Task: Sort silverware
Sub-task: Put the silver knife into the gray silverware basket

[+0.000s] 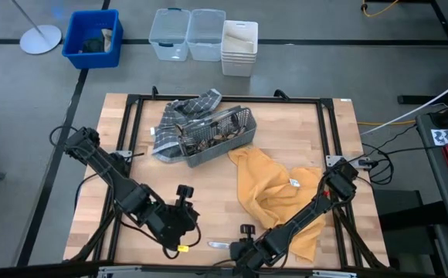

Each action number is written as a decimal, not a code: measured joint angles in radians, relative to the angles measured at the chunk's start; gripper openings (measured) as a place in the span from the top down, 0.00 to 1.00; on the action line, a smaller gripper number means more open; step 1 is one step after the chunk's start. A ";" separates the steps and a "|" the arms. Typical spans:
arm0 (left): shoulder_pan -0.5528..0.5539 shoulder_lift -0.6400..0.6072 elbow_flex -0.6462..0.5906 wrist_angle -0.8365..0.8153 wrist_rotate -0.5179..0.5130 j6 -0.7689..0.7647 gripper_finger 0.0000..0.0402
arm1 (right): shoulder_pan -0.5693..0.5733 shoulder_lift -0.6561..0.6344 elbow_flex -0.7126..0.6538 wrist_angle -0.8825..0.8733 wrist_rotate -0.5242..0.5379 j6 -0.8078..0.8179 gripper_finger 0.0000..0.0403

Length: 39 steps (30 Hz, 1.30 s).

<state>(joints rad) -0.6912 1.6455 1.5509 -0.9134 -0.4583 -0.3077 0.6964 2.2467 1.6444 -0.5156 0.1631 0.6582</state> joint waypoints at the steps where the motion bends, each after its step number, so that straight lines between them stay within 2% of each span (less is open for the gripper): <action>1: -0.004 0.000 0.000 0.001 0.000 -0.001 0.73 | 0.000 0.000 0.000 0.000 0.000 0.000 0.76; 12: -0.032 0.000 0.000 0.016 -0.004 -0.004 0.73 | -0.005 0.006 0.073 -0.042 -0.011 -0.037 0.76; 26: -0.055 0.000 0.000 0.016 -0.017 -0.021 0.73 | -0.003 0.006 0.084 -0.133 0.089 -0.035 0.76; 39: -0.055 0.000 0.000 0.013 -0.017 -0.026 0.73 | -0.003 0.040 0.085 -0.116 0.062 -0.033 0.76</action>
<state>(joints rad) -0.7464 1.6455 1.5509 -0.9001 -0.4755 -0.3340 0.6933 2.2865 1.7295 -0.6312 0.2251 0.6255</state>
